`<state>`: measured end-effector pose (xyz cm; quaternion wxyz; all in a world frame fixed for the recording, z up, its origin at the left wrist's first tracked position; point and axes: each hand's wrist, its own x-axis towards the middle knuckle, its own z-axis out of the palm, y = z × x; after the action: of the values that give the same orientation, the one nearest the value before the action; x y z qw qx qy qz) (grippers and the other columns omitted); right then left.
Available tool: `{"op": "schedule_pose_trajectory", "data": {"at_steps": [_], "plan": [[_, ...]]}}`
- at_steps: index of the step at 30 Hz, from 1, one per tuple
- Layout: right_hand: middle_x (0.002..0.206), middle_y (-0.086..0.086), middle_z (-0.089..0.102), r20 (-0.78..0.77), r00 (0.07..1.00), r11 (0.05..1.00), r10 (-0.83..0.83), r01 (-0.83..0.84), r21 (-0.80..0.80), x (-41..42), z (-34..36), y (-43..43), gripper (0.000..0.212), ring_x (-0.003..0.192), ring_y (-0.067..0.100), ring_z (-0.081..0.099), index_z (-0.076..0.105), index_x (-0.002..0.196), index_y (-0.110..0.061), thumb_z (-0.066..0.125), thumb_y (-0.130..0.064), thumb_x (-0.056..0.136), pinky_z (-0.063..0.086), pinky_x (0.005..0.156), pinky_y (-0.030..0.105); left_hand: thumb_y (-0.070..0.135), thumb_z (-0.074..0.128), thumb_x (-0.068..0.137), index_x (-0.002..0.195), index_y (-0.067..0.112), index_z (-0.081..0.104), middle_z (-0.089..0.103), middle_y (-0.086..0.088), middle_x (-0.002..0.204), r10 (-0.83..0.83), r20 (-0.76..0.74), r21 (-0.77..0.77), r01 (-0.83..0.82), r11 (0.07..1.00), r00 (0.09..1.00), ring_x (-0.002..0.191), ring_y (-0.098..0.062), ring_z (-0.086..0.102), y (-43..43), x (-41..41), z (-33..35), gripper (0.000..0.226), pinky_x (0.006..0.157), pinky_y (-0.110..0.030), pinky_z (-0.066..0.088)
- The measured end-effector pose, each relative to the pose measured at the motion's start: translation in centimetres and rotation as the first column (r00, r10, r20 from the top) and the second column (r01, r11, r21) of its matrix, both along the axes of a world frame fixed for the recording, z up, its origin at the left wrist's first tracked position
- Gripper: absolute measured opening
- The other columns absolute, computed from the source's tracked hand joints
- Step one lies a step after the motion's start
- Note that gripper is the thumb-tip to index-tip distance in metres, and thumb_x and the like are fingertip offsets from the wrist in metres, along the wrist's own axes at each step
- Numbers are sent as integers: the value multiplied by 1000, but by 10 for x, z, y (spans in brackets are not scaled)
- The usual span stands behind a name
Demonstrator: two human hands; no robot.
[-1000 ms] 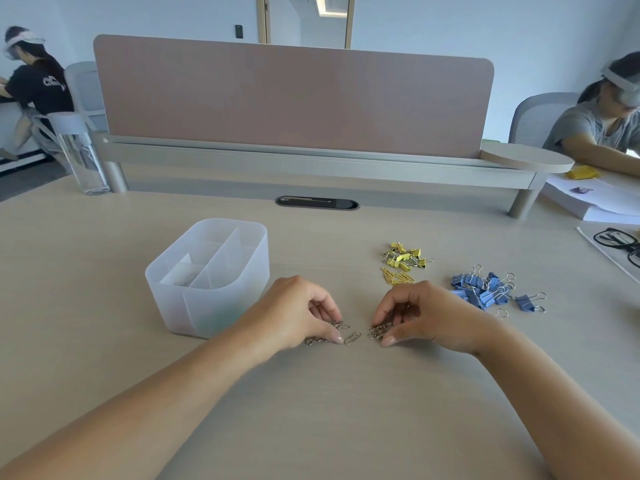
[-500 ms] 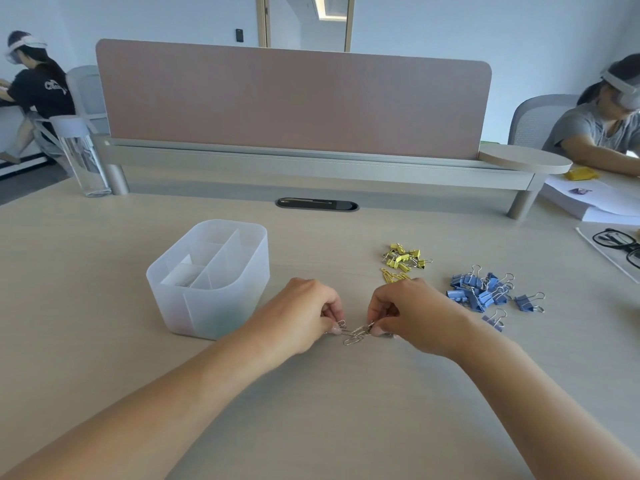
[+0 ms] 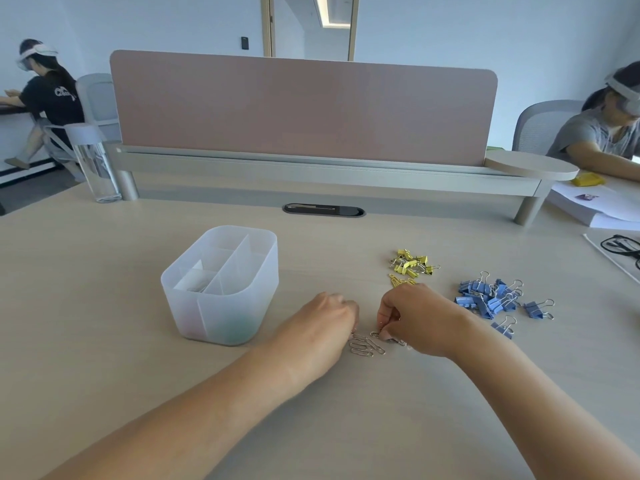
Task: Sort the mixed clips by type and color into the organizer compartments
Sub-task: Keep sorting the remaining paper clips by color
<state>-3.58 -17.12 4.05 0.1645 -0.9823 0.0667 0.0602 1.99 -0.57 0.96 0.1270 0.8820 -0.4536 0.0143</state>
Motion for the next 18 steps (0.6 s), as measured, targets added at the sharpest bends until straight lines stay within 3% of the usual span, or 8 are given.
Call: {"op": "schedule_pose_trajectory", "data": {"at_steps": [3,6,12,15,18], "plan": [[71,-9,59,-4,1000,999,-16,15,-50,2,0,6,7,72,11,57,72,89,-13,66,-10,86,48,65,23,-3,51,90,100,11,56,53,-6,101,5,42,-13,-4,1000,999,102,-23,48,-3,2,-5,18,83,-39,47],[92,5,71,-8,999,984,-39,37,-175,4,-6,12,11,91,21,64,71,92,-8,61,-7,87,55,79,33,-4,51,89,99,11,55,52,-6,99,10,56,-22,-9,1000,998,101,-23,48,-2,2,-4,19,82,-40,47],[101,5,72,-34,999,942,-31,17,-335,8,-8,21,31,95,21,67,69,102,-8,50,6,82,55,80,30,-2,50,90,95,14,53,51,-2,99,53,7,-12,-53,998,999,101,-21,49,10,9,-1,17,82,-39,48],[102,5,71,-22,999,955,-26,18,-296,6,-6,22,31,96,21,65,68,104,-9,48,4,85,54,81,32,3,51,93,100,20,54,53,3,106,95,-62,-54,-99,994,993,101,-15,49,15,10,10,19,79,-28,43],[96,1,69,5,999,985,-34,35,-169,3,0,18,23,90,16,61,69,97,-9,49,0,88,51,74,27,7,48,97,101,24,57,54,9,108,115,-111,-138,-130,982,987,86,-6,43,18,7,23,19,67,-21,32]]}}
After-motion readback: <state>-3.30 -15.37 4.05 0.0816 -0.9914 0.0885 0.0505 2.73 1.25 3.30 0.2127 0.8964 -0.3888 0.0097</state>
